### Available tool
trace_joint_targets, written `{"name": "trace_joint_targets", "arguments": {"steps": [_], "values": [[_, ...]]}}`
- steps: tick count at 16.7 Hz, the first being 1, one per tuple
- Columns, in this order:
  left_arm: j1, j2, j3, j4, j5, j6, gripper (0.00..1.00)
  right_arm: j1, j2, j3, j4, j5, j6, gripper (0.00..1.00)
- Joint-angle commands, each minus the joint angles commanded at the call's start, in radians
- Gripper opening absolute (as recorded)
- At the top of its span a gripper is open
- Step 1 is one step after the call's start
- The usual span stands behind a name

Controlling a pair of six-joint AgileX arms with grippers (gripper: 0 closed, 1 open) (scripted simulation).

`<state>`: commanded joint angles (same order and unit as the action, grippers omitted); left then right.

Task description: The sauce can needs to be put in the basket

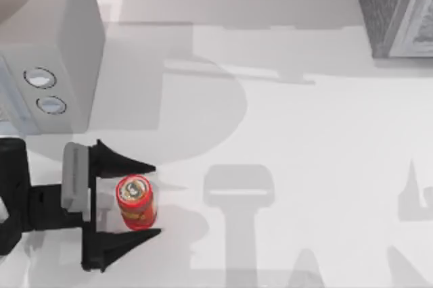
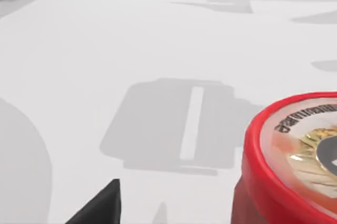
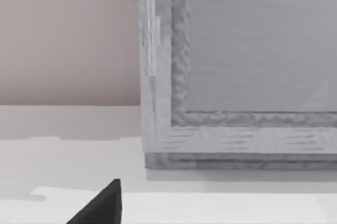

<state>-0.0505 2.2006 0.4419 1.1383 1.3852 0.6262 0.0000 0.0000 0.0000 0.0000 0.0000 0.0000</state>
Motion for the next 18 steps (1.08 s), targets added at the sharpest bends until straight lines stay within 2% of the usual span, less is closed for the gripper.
{"name": "trace_joint_targets", "arguments": {"steps": [5, 18], "values": [[0.000, 0.000, 0.000, 0.000, 0.000, 0.000, 1.00, 0.000, 0.000, 0.000, 0.000, 0.000, 0.000, 1.00], [0.000, 0.000, 0.000, 0.000, 0.000, 0.000, 0.02, 0.000, 0.000, 0.000, 0.000, 0.000, 0.000, 1.00]]}}
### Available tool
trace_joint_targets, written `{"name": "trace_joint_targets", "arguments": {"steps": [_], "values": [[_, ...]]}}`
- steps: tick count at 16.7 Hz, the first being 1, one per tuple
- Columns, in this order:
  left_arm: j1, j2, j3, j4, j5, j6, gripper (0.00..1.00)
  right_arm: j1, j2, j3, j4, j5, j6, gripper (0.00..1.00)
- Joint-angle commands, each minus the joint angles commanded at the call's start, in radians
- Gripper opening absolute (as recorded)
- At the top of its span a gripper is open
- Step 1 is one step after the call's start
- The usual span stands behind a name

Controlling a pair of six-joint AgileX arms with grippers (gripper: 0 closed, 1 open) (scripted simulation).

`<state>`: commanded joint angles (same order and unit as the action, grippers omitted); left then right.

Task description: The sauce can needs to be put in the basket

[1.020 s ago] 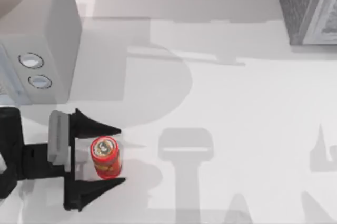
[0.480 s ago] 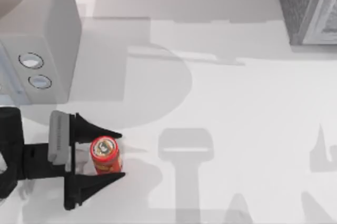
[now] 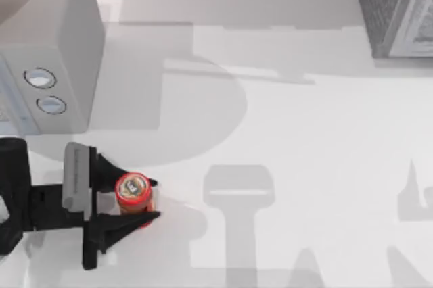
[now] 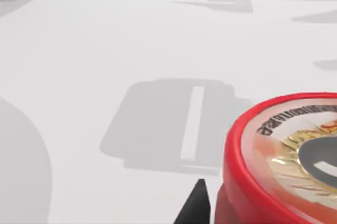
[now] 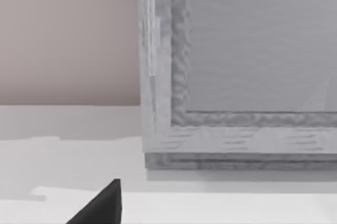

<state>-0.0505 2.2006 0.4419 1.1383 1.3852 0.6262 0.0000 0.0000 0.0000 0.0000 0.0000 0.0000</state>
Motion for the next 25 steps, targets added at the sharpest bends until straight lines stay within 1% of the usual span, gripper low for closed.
{"name": "trace_joint_targets", "arguments": {"steps": [1, 10, 12, 15, 18, 21, 25], "values": [[0.000, 0.000, 0.000, 0.000, 0.000, 0.000, 0.00, 0.000, 0.000, 0.000, 0.000, 0.000, 0.000, 1.00], [0.002, 0.000, -0.001, 0.000, 0.000, 0.001, 0.00, 0.000, 0.000, 0.000, 0.000, 0.000, 0.000, 1.00], [-0.011, -0.017, 0.008, -0.021, -0.023, -0.003, 0.00, 0.000, 0.000, 0.000, 0.000, 0.000, 0.000, 1.00], [-0.093, -0.112, 0.048, -0.133, -0.132, -0.016, 0.00, 0.000, 0.000, 0.000, 0.000, 0.000, 0.000, 1.00], [-0.249, -0.279, 0.113, -0.337, -0.302, -0.042, 0.00, 0.000, 0.000, 0.000, 0.000, 0.000, 0.000, 1.00], [-0.444, -0.510, 0.185, -0.626, -0.498, -0.089, 0.00, 0.000, 0.000, 0.000, 0.000, 0.000, 0.000, 1.00], [-0.694, -0.863, 0.284, -1.041, -0.734, -0.184, 0.00, 0.000, 0.000, 0.000, 0.000, 0.000, 0.000, 1.00]]}}
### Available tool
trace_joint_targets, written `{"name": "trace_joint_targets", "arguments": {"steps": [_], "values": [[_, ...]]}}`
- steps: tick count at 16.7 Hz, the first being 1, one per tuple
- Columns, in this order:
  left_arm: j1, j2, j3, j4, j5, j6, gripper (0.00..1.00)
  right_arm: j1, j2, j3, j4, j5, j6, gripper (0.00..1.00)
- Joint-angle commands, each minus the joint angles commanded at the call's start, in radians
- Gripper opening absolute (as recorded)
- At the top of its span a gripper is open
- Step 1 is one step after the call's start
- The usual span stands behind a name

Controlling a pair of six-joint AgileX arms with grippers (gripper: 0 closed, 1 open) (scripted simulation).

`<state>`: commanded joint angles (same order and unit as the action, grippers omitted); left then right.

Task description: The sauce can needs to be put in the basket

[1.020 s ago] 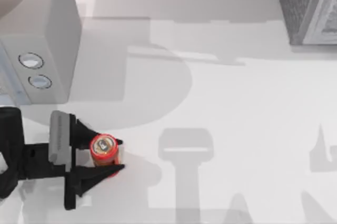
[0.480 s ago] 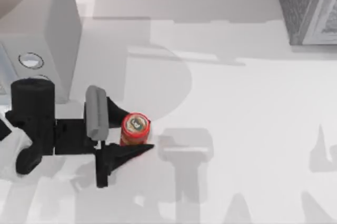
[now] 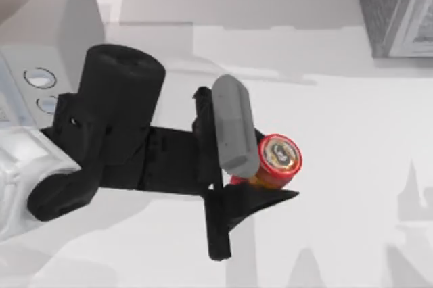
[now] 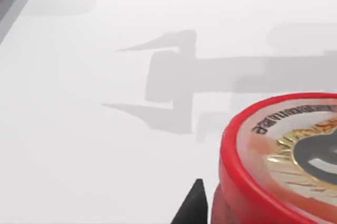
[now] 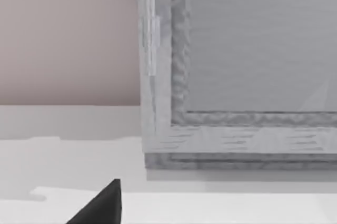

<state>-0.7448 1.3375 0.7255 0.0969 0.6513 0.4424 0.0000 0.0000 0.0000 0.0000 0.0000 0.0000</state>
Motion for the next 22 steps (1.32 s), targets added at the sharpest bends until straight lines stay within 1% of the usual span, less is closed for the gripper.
{"name": "trace_joint_targets", "arguments": {"steps": [3, 5, 9, 14, 18, 20, 22], "values": [[-0.144, -0.233, 0.078, -0.240, -0.147, -0.060, 0.00, 0.000, 0.000, 0.000, 0.000, 0.000, 0.000, 1.00], [-0.247, -0.382, 0.132, -0.378, -0.222, -0.092, 0.00, 0.000, 0.000, 0.000, 0.000, 0.000, 0.000, 1.00], [-0.504, -0.649, 0.233, -0.649, -0.370, -0.143, 0.00, 0.000, 0.000, 0.000, 0.000, 0.000, 0.000, 1.00], [-0.752, -0.964, 0.332, -1.002, -0.545, -0.247, 0.00, 0.000, 0.000, 0.000, 0.000, 0.000, 0.000, 1.00], [-0.923, -1.295, 0.372, -1.346, -0.713, -0.356, 0.00, 0.000, 0.000, 0.000, 0.000, 0.000, 0.000, 1.00], [-0.988, -1.460, 0.371, -1.501, -0.796, -0.401, 0.00, 0.000, 0.000, 0.000, 0.000, 0.000, 0.000, 1.00], [-1.037, -1.600, 0.365, -1.619, -0.876, -0.434, 0.00, 0.000, 0.000, 0.000, 0.000, 0.000, 0.000, 1.00]]}}
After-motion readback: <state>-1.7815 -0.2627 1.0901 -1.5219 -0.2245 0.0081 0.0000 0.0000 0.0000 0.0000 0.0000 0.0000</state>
